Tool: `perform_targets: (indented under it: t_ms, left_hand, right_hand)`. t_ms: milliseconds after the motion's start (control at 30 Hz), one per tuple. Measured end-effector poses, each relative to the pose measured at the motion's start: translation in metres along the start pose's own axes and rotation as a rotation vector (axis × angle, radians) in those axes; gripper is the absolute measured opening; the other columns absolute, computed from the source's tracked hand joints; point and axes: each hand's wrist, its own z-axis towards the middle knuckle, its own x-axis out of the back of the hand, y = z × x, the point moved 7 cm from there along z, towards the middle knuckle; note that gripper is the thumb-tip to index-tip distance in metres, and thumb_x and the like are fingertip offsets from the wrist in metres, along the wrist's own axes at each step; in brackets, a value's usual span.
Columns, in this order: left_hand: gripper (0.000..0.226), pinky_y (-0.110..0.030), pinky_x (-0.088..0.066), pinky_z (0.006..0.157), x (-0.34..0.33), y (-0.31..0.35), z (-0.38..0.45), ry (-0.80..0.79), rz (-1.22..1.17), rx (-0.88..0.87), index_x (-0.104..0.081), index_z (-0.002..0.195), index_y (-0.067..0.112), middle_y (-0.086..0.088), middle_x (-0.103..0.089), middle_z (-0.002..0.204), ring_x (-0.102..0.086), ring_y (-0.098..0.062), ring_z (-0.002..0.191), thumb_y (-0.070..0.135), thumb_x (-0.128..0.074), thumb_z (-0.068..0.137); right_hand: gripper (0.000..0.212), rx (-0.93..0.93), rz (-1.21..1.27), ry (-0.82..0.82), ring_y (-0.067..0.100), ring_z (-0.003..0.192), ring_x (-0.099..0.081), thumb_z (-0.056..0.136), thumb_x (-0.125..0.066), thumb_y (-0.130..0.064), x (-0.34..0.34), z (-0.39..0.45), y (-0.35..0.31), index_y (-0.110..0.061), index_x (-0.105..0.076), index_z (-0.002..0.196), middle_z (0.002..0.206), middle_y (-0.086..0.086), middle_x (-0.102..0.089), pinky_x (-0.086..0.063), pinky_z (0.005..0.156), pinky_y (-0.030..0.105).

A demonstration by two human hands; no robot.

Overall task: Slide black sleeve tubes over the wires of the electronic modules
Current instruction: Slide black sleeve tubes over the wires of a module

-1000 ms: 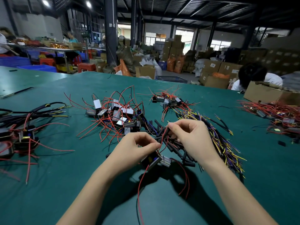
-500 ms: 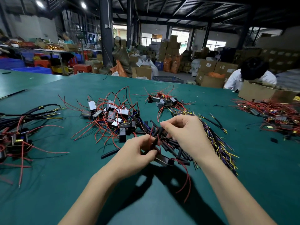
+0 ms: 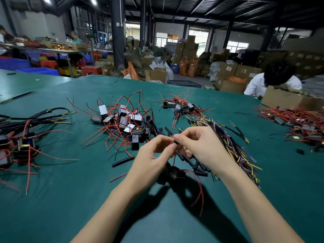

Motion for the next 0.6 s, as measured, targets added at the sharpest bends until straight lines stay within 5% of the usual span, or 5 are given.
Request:
perform_targets:
  t_ms: [233,300,467,600]
  left_hand:
    - [0.011,-0.028,-0.050,0.070,0.009,-0.004,0.003,0.119,0.038,0.008,-0.067,0.078,0.005,-0.006,-0.069,0.070,-0.061,-0.011,0.066,0.011,-0.066,0.087]
    - [0.013,-0.029,-0.047,0.066,0.011,-0.008,0.004,0.112,0.055,0.028,-0.067,0.075,0.009,-0.007,-0.069,0.070,-0.058,-0.011,0.065,0.014,-0.067,0.087]
    - [0.015,-0.019,-0.037,0.056,0.012,-0.011,0.003,0.077,0.096,0.046,-0.067,0.071,0.013,-0.006,-0.066,0.067,-0.048,-0.003,0.056,0.017,-0.068,0.086]
    - [0.015,-0.022,-0.043,0.061,0.012,-0.011,0.004,0.012,0.131,0.061,-0.064,0.072,0.012,-0.004,-0.068,0.069,-0.053,-0.003,0.060,0.014,-0.067,0.086]
  right_hand:
    - [0.024,0.201,-0.389,0.119,0.010,0.050,-0.052,0.085,-0.068,-0.017,-0.001,-0.003,-0.011,-0.013,-0.063,0.062,0.055,0.001,-0.063,-0.044,0.056,0.027]
    - [0.024,0.241,-0.445,0.135,0.008,0.048,-0.048,0.086,-0.067,-0.016,-0.001,-0.004,-0.012,-0.011,-0.062,0.064,0.052,-0.003,-0.059,-0.039,0.053,0.021]
    - [0.024,0.230,-0.409,0.151,0.007,0.050,-0.048,0.089,-0.064,-0.015,-0.002,-0.002,-0.004,-0.010,-0.060,0.066,0.054,-0.001,-0.060,-0.037,0.054,0.018]
    - [0.024,0.140,-0.318,0.135,0.012,0.054,-0.053,0.090,-0.062,-0.016,-0.002,0.001,0.009,-0.012,-0.060,0.066,0.057,-0.002,-0.061,-0.046,0.063,0.033]
